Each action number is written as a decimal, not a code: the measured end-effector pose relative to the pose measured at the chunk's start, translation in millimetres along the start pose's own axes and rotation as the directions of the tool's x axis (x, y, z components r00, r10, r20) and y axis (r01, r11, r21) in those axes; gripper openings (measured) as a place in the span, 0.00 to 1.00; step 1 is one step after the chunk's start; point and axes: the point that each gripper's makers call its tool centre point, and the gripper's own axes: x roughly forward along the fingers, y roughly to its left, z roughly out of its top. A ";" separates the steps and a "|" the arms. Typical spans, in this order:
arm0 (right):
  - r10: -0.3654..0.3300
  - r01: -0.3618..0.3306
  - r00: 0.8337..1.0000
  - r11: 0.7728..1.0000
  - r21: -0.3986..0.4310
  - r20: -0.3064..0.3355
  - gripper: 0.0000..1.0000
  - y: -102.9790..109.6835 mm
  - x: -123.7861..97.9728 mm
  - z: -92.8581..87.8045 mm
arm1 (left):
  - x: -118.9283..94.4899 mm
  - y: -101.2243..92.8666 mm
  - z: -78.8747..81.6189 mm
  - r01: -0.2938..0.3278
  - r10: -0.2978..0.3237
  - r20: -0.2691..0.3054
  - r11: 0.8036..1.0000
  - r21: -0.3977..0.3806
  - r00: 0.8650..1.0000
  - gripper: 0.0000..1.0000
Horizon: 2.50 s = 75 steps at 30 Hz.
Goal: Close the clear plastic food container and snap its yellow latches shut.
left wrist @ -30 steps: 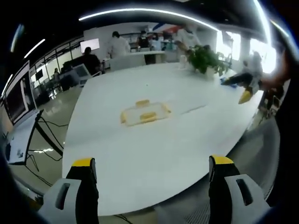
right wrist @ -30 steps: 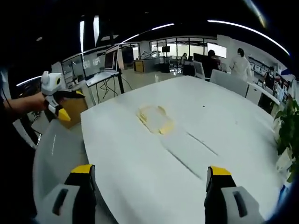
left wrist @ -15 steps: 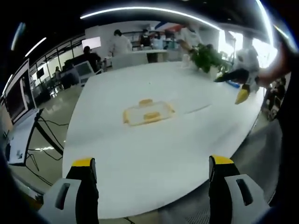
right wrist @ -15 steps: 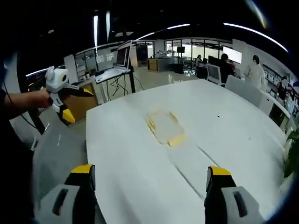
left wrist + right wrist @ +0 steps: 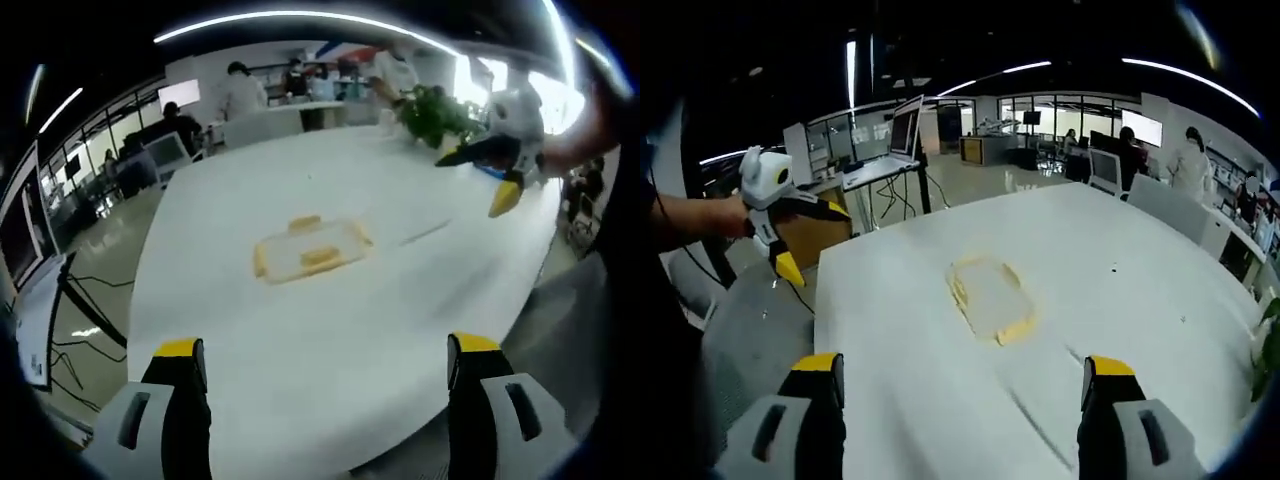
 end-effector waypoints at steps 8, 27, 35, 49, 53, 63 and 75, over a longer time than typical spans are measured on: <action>-0.025 0.026 0.999 0.999 -0.036 0.024 1.00 -14.9 6.2 17.6 | 16.8 7.2 20.1 0.040 -0.041 0.011 0.997 0.059 0.999 0.99; -0.002 0.003 1.000 0.993 -0.117 0.006 0.98 -25.8 48.6 32.6 | 56.5 32.1 21.4 0.142 -0.136 -0.055 0.980 0.138 0.989 0.98; -0.002 0.000 1.000 0.989 -0.146 -0.017 0.94 -33.6 58.7 28.9 | 81.2 38.0 22.7 0.230 -0.205 -0.130 0.947 0.225 0.970 0.99; 0.045 -0.070 0.992 0.972 -0.224 -0.114 0.91 -37.7 82.1 20.5 | 121.0 53.1 25.7 0.394 -0.332 -0.215 0.825 0.406 0.918 0.99; 0.048 -0.084 0.989 0.963 -0.258 -0.142 0.87 -38.5 91.6 18.2 | 125.2 55.4 31.9 0.433 -0.385 -0.198 0.794 0.426 0.901 0.99; 0.029 -0.082 0.980 0.959 -0.271 -0.195 0.73 -51.0 107.0 10.3 | 141.7 75.1 25.4 0.498 -0.431 -0.253 0.705 0.506 0.866 0.89; 0.023 -0.102 0.965 0.951 -0.293 -0.261 0.61 -59.8 126.1 0.4 | 170.4 87.4 23.2 0.592 -0.489 -0.338 0.603 0.535 0.804 0.76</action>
